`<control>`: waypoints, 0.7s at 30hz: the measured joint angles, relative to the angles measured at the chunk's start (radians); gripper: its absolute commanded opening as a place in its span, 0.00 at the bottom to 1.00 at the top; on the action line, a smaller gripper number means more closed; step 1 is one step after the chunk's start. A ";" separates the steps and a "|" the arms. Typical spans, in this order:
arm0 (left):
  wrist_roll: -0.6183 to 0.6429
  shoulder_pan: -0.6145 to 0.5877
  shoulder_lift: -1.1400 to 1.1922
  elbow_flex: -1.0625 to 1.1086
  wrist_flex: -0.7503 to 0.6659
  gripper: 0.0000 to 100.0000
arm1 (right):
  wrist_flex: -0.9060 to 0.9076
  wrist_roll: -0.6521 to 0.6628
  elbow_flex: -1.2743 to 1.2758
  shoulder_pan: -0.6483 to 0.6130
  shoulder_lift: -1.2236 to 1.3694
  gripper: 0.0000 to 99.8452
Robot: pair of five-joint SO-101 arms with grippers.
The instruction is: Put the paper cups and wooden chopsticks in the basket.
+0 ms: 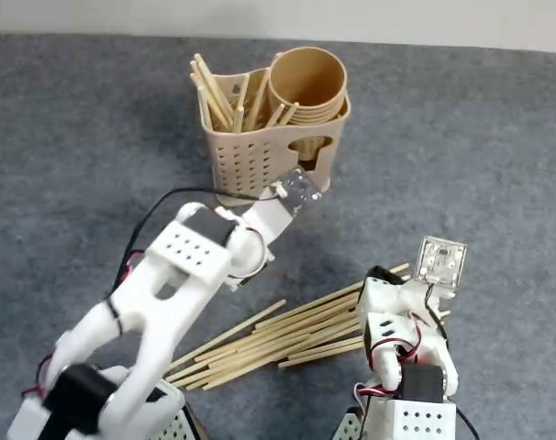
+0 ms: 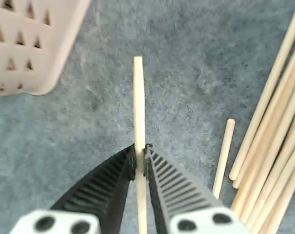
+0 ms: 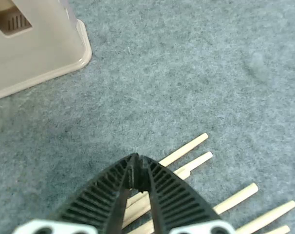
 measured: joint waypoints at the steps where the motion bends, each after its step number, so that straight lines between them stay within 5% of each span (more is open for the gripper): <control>1: 0.000 0.000 -0.032 0.009 0.000 0.01 | 0.000 0.000 0.000 0.000 0.000 0.01; 21: 0.247 -0.104 -0.623 0.077 -0.209 0.01 | 0.000 0.000 0.000 0.000 0.000 0.01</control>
